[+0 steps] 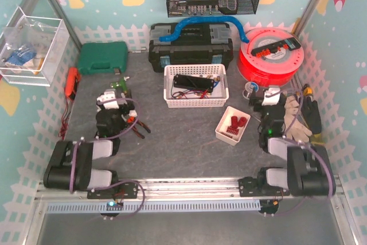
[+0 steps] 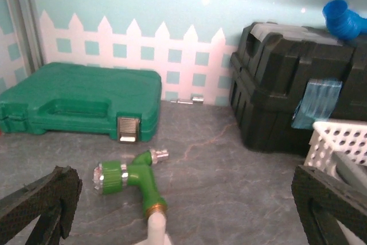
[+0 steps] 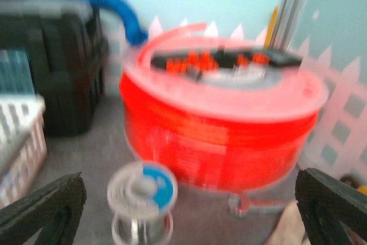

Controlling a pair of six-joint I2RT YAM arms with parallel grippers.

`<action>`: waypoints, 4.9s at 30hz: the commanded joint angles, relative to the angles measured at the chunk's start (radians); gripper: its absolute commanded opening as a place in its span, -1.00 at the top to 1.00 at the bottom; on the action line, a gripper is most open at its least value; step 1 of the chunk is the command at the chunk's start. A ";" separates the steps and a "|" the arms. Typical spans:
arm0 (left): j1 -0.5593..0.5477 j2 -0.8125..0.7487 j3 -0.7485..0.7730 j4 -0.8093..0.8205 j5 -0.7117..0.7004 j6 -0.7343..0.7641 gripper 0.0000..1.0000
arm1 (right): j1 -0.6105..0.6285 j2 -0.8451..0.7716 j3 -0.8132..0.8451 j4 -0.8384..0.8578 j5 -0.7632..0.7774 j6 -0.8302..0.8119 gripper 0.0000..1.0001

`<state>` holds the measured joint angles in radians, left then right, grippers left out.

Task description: Install the large spring

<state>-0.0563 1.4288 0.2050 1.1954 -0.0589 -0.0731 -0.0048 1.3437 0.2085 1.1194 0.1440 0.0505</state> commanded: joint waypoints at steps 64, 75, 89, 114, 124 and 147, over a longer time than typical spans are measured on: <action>-0.500 -0.004 0.501 -1.618 -0.378 -1.245 0.23 | 0.755 -0.160 0.390 -0.952 0.205 0.377 -0.95; -0.503 0.062 0.499 -1.605 -0.390 -1.276 0.32 | 0.755 -0.169 0.383 -0.951 0.222 0.377 -0.94; -0.502 0.106 0.504 -1.602 -0.414 -1.304 0.54 | 0.755 -0.175 0.378 -0.949 0.234 0.378 -0.94; -0.503 -0.371 0.461 -1.627 -0.588 -1.156 1.00 | 0.755 -0.174 0.382 -0.953 0.234 0.380 -0.95; -0.503 -0.488 0.368 -1.204 -0.233 -0.547 1.00 | 0.755 -0.193 0.368 -0.940 0.233 0.379 -0.95; -0.305 0.169 0.607 -0.922 0.066 -0.528 1.00 | 0.755 -0.175 0.371 -0.939 0.236 0.374 -0.95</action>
<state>-0.4061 1.5394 0.7593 0.1757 -0.0559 -0.6014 0.7464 1.1679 0.5880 0.1726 0.3630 0.4229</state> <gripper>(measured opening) 0.172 0.973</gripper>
